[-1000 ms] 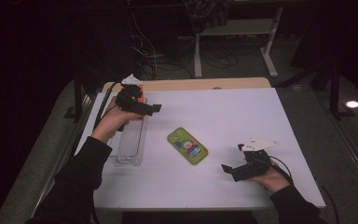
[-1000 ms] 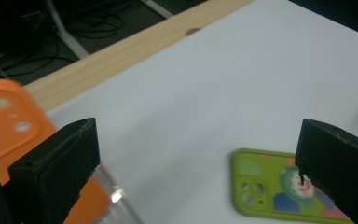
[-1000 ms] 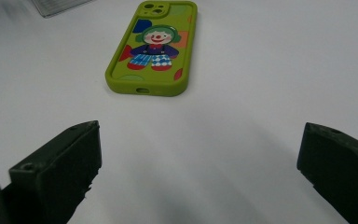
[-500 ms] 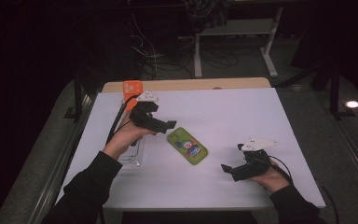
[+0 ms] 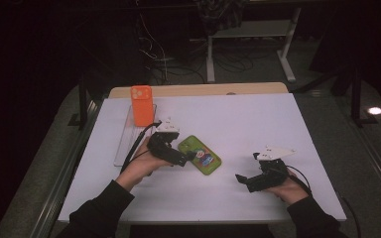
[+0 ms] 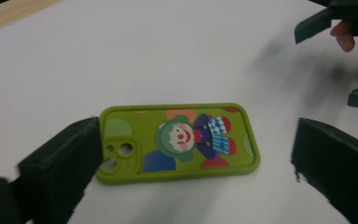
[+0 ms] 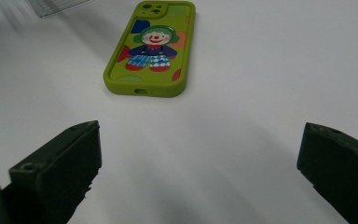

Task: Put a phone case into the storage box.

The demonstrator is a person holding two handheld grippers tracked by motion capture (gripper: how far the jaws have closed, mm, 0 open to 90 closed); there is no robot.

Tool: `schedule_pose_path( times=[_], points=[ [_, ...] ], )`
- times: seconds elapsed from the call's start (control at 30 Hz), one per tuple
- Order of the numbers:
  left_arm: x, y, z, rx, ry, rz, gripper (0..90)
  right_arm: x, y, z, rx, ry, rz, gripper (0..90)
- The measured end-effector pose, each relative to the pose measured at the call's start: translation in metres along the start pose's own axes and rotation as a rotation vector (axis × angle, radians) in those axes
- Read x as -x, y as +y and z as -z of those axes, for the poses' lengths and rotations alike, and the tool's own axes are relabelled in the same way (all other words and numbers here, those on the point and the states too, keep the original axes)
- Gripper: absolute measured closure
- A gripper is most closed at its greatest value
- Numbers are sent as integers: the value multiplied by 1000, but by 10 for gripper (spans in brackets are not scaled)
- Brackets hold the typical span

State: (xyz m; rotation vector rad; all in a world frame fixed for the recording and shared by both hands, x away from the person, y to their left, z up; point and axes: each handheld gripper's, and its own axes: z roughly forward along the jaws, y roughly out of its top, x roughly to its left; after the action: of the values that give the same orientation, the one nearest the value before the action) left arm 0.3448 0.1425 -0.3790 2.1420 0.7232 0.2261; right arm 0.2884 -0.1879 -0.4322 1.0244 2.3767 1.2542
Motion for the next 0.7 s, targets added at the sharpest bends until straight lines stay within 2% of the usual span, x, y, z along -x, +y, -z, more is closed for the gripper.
schedule_pose_path(
  times=[0.03,0.07,0.2,0.3,0.33,0.43,0.5,0.53,0.57,0.63,0.67,0.7],
  points=[
    [2,-3,-1,2,-2,-5,67,0,0,0,-2,-1,6,0],
    [5,-6,-4,3,-16,12,87,0,0,0,-1,-1,5,0],
    [13,-15,-14,-47,-15,-20,184,1,0,1,2,-2,8,0],
    [18,-21,-22,-57,-23,-36,345,1,0,1,1,-2,11,0],
    [19,-23,-25,-74,-23,-44,395,1,0,1,1,-2,10,0],
    [20,-29,-33,-102,-37,-29,561,1,0,1,2,-2,11,0],
    [20,-32,-36,-131,-40,-41,658,1,0,1,2,-2,16,0],
    [22,-34,-39,-129,-39,-24,711,1,0,1,2,-2,15,0],
    [19,-34,-39,-159,-33,-62,750,1,0,1,2,-2,16,0],
    [18,-36,-42,-161,-33,-50,823,1,0,2,3,-2,16,0],
    [17,-36,-42,-179,-31,-66,849,1,0,2,3,-2,16,0],
    [17,-37,-44,-176,-31,-48,875,1,0,2,3,-2,15,0]
  ],
)
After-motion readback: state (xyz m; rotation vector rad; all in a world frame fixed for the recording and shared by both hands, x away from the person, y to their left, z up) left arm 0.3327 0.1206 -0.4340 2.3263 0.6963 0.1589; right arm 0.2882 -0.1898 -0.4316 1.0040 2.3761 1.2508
